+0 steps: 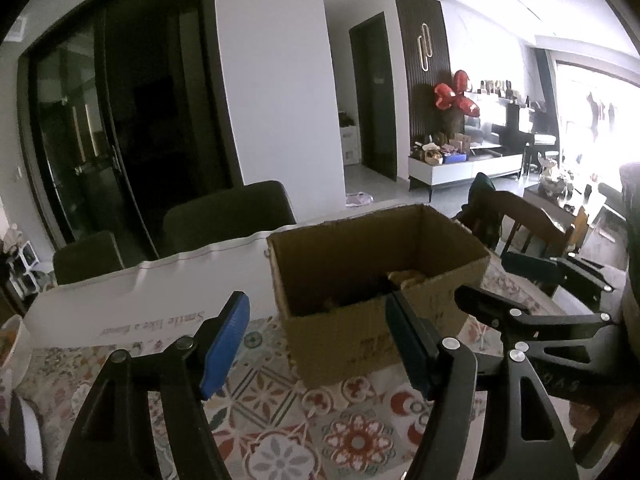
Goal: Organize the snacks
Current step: 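Withdraw both tools from the box toward the red packet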
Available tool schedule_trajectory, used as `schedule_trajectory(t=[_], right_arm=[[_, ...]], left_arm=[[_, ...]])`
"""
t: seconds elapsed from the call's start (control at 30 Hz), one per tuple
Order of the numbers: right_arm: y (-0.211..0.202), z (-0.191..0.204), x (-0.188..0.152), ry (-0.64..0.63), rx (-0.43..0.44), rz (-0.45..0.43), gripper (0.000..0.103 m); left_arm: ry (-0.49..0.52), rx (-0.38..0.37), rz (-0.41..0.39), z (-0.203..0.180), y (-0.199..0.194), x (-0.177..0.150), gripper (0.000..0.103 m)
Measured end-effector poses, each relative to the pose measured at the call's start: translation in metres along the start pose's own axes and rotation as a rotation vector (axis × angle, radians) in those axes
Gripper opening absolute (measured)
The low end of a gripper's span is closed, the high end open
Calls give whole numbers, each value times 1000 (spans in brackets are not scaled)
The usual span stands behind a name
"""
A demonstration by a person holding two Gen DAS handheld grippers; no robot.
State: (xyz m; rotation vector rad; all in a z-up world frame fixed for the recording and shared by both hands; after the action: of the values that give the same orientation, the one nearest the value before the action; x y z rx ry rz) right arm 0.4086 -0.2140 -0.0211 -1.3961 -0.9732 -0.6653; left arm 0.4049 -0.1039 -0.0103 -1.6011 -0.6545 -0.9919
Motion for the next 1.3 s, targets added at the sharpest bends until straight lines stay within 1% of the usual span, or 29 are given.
schedule_trajectory(t=[0.27,0.37,0.5,0.7,0.83,1.0,1.13,1.3], right_arm=[[-21,24,-22,-36,34,21,69],[-28,33,-33,-47,41,33,69],[-37,47,-48,-68,49,54,69],[-47,67,-74,-103,57,97,69],[-50,81,-94,-130,82,144,69],[-49,97,-119,-157,116,203,69],[-44,108,-139,-167,148,258,69],[-35,117,-165,-164,189,337,69]], left_arm=[[23,28,-20,11,-36,-31,70],[50,36,-27,13,-46,-41,70],[77,41,-17,16,-59,-61,70],[109,32,41,19,-69,-97,70],[111,25,65,22,-72,-111,70],[139,8,98,21,-71,-129,70],[155,-22,142,18,-66,-145,69],[137,-46,217,21,-56,-169,69]])
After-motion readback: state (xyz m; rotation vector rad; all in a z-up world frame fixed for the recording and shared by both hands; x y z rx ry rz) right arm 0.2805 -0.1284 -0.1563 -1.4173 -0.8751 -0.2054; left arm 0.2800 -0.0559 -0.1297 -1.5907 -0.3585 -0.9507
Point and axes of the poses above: each gripper's, at about its wrist camera, not at the fingertips, and y roughly the way its jaws point, z to its left, x to its top, the point moved 10 cm from there along y, roughly the way its jaws point, and after that the axes turned 13 degrees about -y, right-handed, at the moved point
